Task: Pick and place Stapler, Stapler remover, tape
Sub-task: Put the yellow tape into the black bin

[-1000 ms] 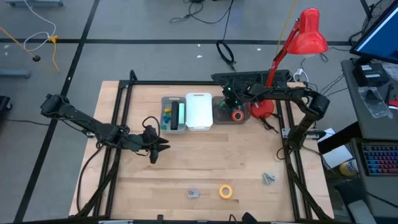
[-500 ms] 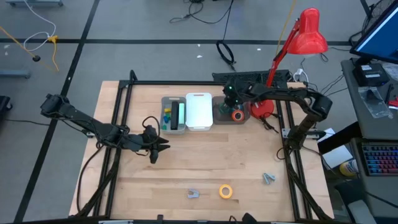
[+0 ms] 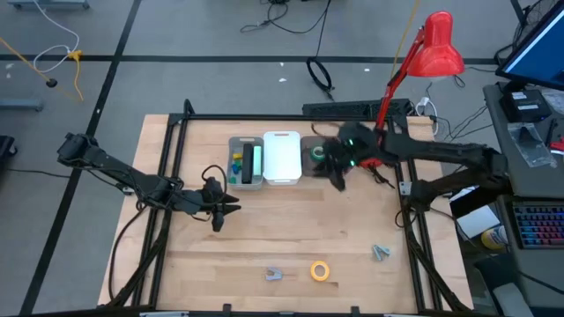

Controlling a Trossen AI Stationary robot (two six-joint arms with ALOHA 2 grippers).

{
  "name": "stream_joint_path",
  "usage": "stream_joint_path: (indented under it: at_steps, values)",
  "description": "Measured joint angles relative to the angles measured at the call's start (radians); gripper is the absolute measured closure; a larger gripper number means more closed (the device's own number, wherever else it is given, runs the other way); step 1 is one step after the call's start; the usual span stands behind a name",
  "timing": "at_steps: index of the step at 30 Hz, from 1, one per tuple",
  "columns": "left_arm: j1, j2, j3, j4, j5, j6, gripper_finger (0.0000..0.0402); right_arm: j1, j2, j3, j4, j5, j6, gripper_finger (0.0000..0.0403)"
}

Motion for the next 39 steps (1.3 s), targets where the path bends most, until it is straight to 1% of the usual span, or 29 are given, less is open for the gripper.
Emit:
stream_joint_path:
  at_steps: [4,8,13,20,26,31,35,37,39]
  values:
    - [0.0,0.0,0.0,-0.001,0.0,0.035,0.027,0.166,-0.058,-0.011,0.021,0.006,0.006,0.0306]
    - [0.0,0.0,0.0,-0.001,0.0,0.044,0.027,0.305,-0.055,-0.011,0.054,0.008,0.005,0.0309]
    - [0.0,0.0,0.0,-0.001,0.0,0.04,0.027,0.437,0.01,-0.011,0.036,0.006,-0.008,0.0305]
    - [0.0,0.0,0.0,-0.002,0.0,0.04,0.027,0.575,0.155,-0.011,0.057,0.005,-0.032,0.029]
    - [0.0,0.0,0.0,-0.029,0.0,0.068,0.027,0.646,0.285,-0.011,0.099,0.005,-0.074,0.0272]
    - [0.0,0.0,0.0,-0.055,0.0,0.07,0.027,0.664,0.37,-0.011,0.164,0.008,-0.036,0.0251]
    - [0.0,0.0,0.0,-0.055,0.001,0.073,0.027,0.66,0.418,-0.01,0.216,0.011,0.026,0.0235]
    - [0.0,0.0,0.0,-0.055,0.001,0.074,0.027,0.66,0.436,-0.01,0.222,0.012,0.047,0.0228]
    - [0.0,0.0,0.0,-0.058,0.001,0.08,0.027,0.661,0.453,-0.01,0.222,0.035,0.054,0.0224]
